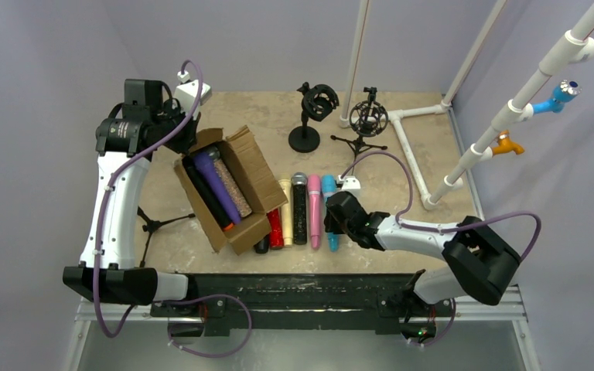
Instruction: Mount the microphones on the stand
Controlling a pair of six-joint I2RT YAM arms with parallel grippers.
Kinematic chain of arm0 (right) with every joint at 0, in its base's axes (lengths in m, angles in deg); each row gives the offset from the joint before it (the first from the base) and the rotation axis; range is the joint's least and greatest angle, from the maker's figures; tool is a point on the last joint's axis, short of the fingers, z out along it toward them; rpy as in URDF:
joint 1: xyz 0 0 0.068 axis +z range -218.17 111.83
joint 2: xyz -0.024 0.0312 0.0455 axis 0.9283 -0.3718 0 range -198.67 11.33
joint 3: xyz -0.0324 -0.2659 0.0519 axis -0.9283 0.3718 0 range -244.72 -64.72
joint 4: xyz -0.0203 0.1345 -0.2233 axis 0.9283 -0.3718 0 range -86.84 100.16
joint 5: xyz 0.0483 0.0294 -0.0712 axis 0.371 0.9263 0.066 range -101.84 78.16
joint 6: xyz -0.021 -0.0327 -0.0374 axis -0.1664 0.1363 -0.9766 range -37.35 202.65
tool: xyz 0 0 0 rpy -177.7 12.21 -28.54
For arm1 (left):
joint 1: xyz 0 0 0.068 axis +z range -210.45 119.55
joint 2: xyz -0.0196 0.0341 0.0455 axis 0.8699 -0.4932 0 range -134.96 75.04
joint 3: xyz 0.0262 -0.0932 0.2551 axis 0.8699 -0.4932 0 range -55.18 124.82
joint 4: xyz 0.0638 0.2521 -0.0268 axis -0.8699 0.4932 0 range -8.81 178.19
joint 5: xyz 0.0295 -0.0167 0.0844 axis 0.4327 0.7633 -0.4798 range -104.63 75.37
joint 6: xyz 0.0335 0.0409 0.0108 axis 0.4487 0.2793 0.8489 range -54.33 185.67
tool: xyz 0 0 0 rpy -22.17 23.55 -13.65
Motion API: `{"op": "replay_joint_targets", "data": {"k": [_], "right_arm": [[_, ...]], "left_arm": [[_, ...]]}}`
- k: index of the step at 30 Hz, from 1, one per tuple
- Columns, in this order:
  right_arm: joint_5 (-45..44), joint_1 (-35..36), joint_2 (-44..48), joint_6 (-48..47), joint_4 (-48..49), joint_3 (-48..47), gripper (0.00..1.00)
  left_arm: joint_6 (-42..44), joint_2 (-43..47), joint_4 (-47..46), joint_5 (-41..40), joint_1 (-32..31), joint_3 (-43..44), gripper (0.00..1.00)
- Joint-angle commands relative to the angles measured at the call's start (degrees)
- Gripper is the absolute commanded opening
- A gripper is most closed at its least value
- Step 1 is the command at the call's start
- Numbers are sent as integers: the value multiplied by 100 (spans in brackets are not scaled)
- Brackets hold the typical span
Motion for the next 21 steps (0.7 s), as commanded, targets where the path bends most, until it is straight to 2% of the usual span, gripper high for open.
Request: {"op": "replay_joint_targets", "data": {"k": [1, 2, 3, 7, 10, 14, 21], "right_arm": [[607, 1, -164, 342, 884, -38, 0], [605, 1, -238, 350, 854, -91, 0], [632, 1, -302, 373, 836, -123, 4], [603, 1, -177, 361, 773, -150, 35], [521, 0, -44, 285, 618, -223, 47], [534, 1, 114, 241, 545, -268, 55], [335, 1, 478, 72, 281, -342, 54]], "left_arm": [[-109, -42, -202, 342, -18, 281, 0], [-129, -64, -197, 360, -18, 296, 0], [-141, -92, -189, 372, -20, 316, 0], [-148, -123, -194, 416, -16, 296, 0], [-140, -115, -184, 401, -16, 299, 0], [-115, -76, -164, 395, -18, 303, 0], [113, 35, -50, 391, -17, 318, 0]]}}
